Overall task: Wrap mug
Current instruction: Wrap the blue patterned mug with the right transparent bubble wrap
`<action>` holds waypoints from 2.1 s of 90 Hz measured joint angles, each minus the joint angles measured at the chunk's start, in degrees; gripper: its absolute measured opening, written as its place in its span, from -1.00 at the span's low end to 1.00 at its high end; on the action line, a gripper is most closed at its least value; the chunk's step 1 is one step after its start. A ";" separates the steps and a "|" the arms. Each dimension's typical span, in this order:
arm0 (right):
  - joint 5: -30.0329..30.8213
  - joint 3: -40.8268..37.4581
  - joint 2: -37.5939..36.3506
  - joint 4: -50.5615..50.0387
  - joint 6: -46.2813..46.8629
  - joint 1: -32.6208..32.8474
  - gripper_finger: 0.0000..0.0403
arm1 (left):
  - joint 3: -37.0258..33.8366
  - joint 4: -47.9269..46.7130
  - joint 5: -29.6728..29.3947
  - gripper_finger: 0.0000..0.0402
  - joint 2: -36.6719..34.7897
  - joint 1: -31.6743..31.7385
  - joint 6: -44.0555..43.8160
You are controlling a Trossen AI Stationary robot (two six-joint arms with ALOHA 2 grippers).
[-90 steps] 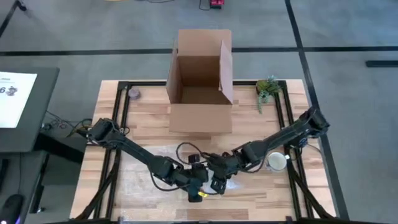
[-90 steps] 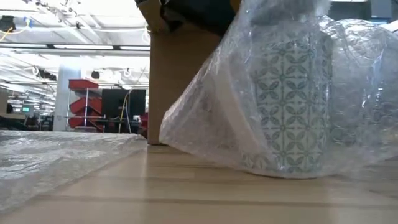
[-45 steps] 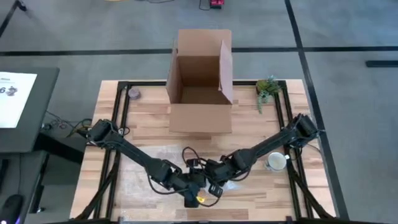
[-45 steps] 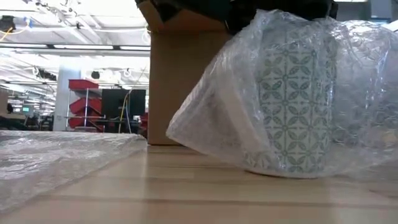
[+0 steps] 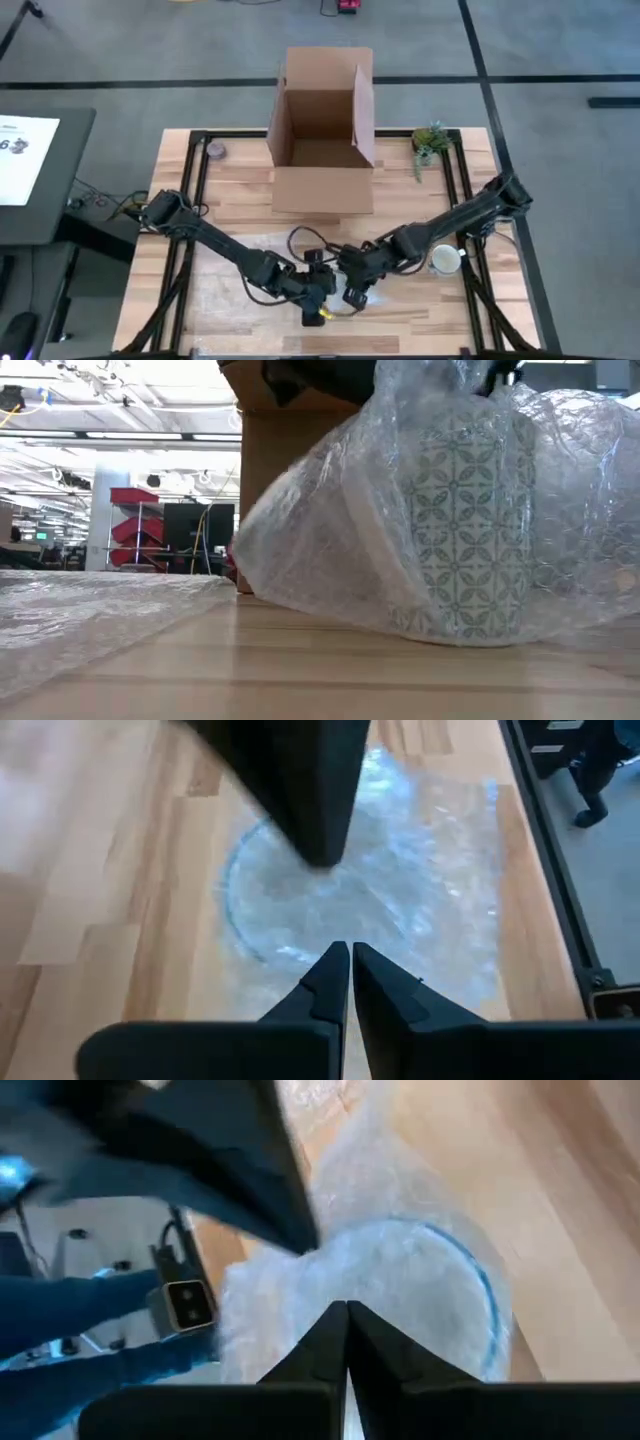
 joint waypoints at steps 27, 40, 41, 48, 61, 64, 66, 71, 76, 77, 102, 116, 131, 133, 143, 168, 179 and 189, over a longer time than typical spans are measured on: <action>0.00 0.10 -5.70 6.66 3.51 3.14 -1.00 | -0.02 4.13 0.09 -1.00 0.00 2.91 3.45; 0.17 0.11 -2.75 8.11 2.83 4.43 -1.00 | -0.04 4.08 0.46 -1.00 0.00 4.71 4.02; 0.20 0.10 -2.37 8.09 2.72 4.51 -1.00 | -0.05 3.99 0.58 -1.00 0.00 4.81 4.18; 0.24 -0.06 0.48 8.05 2.14 5.00 -1.00 | -0.07 2.56 1.38 -1.00 0.00 5.35 5.70; 0.26 -0.09 5.80 6.26 2.24 5.73 -1.00 | 2.02 -4.66 1.58 -1.00 0.09 5.60 6.40; 0.38 -0.09 6.86 4.92 2.72 5.75 -1.00 | 2.60 -5.66 1.47 -1.00 0.04 5.68 6.41; 0.40 -0.09 7.51 3.97 3.31 5.75 -1.00 | 2.95 -6.42 1.46 -1.00 0.02 5.72 6.35; 0.39 0.01 8.75 1.84 5.21 5.67 -1.00 | 3.82 -9.68 1.46 -1.00 0.00 5.57 5.77; 0.52 0.07 9.45 -1.19 6.68 5.67 -1.00 | 5.01 -12.45 1.47 -1.00 0.09 5.14 5.21; 0.52 0.05 9.61 -1.66 6.86 5.67 -1.00 | 5.29 -12.82 1.48 -1.00 0.09 5.02 5.19; 0.60 -0.23 6.79 -2.58 6.96 5.63 -1.00 | 7.34 -15.18 5.17 -1.00 -0.02 1.78 4.97; 1.38 -0.22 2.46 -2.61 8.38 5.45 -1.00 | 7.34 -14.82 5.48 -1.00 -0.02 1.14 2.99; 6.16 -0.11 -0.35 -4.43 11.36 4.24 -1.00 | 7.34 -14.54 5.49 -1.00 -0.02 0.56 1.33; 6.56 -0.11 -0.34 -4.86 11.43 3.95 -1.00 | 7.34 -14.60 5.49 -1.00 -0.02 0.52 0.85; 7.40 -0.09 1.05 -7.17 11.40 2.05 -1.00 | 7.34 -14.17 5.49 -1.00 -0.42 -0.04 -1.65; 7.63 -0.13 0.40 -11.11 9.70 -0.51 -1.00 | 7.19 -7.37 9.41 -1.00 -0.11 -0.16 -1.76; 7.74 -0.13 -3.40 -9.35 8.81 0.92 -1.00 | 4.48 -2.20 9.40 -1.00 -0.11 0.81 -0.25; 7.73 -0.13 -6.27 -5.63 6.82 3.74 -1.00 | 2.64 -0.84 9.25 -1.00 -0.02 2.37 0.68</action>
